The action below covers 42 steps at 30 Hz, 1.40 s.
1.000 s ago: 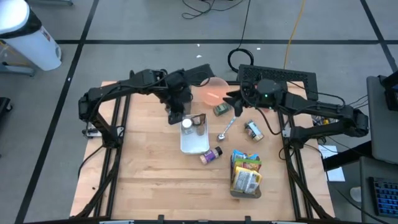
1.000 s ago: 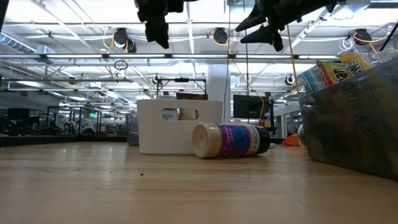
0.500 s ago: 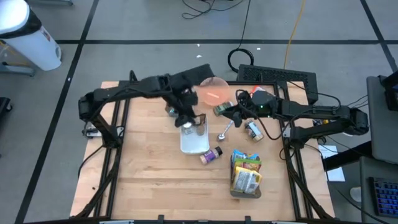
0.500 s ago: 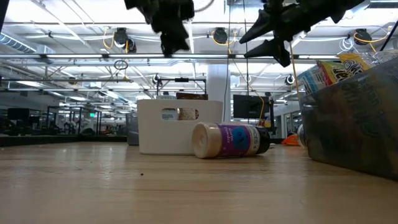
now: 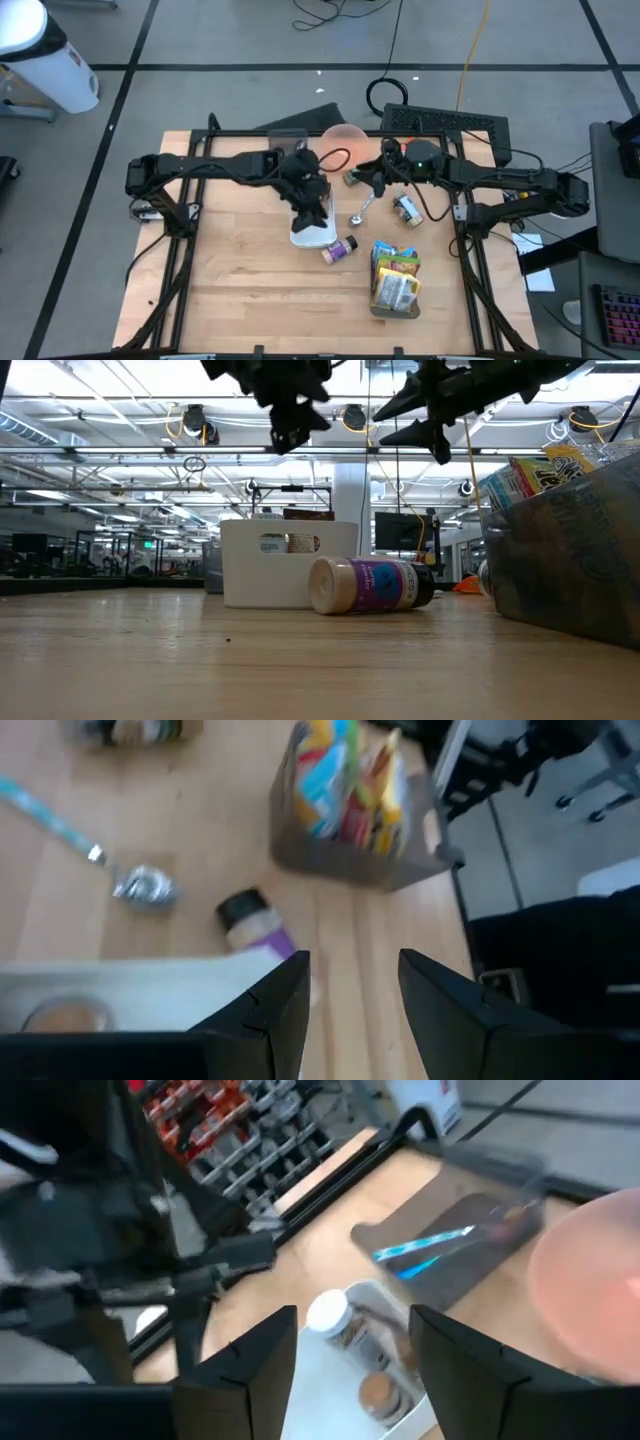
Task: Pick & Place Food Item
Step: Put the purple seasoning bottle into the white bin
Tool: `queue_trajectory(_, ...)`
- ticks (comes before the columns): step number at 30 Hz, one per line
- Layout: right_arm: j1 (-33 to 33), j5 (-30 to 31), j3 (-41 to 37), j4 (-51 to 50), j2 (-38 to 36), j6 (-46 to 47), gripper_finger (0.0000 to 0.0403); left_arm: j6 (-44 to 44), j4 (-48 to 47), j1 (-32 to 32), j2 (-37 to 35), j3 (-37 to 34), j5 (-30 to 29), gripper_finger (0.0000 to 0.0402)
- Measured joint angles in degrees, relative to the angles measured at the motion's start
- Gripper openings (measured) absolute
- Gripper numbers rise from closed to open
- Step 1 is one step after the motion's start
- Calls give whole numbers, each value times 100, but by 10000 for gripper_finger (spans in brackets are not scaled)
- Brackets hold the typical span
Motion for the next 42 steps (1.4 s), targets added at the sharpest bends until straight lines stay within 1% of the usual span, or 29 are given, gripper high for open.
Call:
queue_trajectory(4, 12, -383, 0, 192, 218, 37, 214, -267, 411, -246, 0, 2, -84, 161)
queue_trajectory(7, 19, -511, -2, 214, 289, 26, 233, -279, 759, -405, 0, 2, -268, 161)
queue_trajectory(9, 16, -768, -2, 124, 292, -96, 241, -287, 968, -507, 0, 3, -510, 161)
queue_trajectory(12, -6, -1072, -2, -90, 95, -215, 246, -388, 1034, -661, 0, 71, -1050, 161)
queue_trajectory(13, -15, -1094, -2, -246, -15, -227, 246, -444, 1036, -702, 0, 107, -1210, 161)
queue_trajectory(16, -20, -1115, -2, -1141, -408, -438, 243, -760, 893, -776, 23, 220, -1611, 161)
queue_trajectory(21, -17, -1046, -2, -2699, -1191, -840, 236, -1129, 720, -803, 226, 689, -2022, 161)
queue_trajectory(23, -15, -1041, -46, -3063, -1476, -945, 236, -1224, 545, -827, 456, 994, -2112, 161)
queue_trajectory(25, -4, -1046, -187, -3152, -1808, -934, 237, -1297, 400, -861, 764, 1378, -2161, 161)
queue_trajectory(28, 66, -1065, -495, -3201, -2293, -781, 237, -1478, -101, -903, 1308, 2050, -2155, 161)
queue_trajectory(31, 237, -1175, -832, -3173, -2784, -454, 235, -1542, -1019, -928, 1836, 2710, -2161, 161)
queue_trajectory(34, 475, -1218, -1132, -3022, -3209, -229, 234, -1695, -1894, -982, 2271, 3225, -2161, 161)
queue_trajectory(37, 691, -1210, -1419, -2827, -3559, -79, 234, -1883, -2408, -1122, 2528, 3535, -2167, 161)
queue_trajectory(40, 840, -1218, -1672, -2613, -3803, 14, 233, -2119, -2369, -1313, 2597, 3595, -2184, 161)
queue_trajectory(42, 917, -1216, -1838, -2478, -3900, 50, 231, -2148, -2240, -1406, 2597, 3595, -2360, 161)
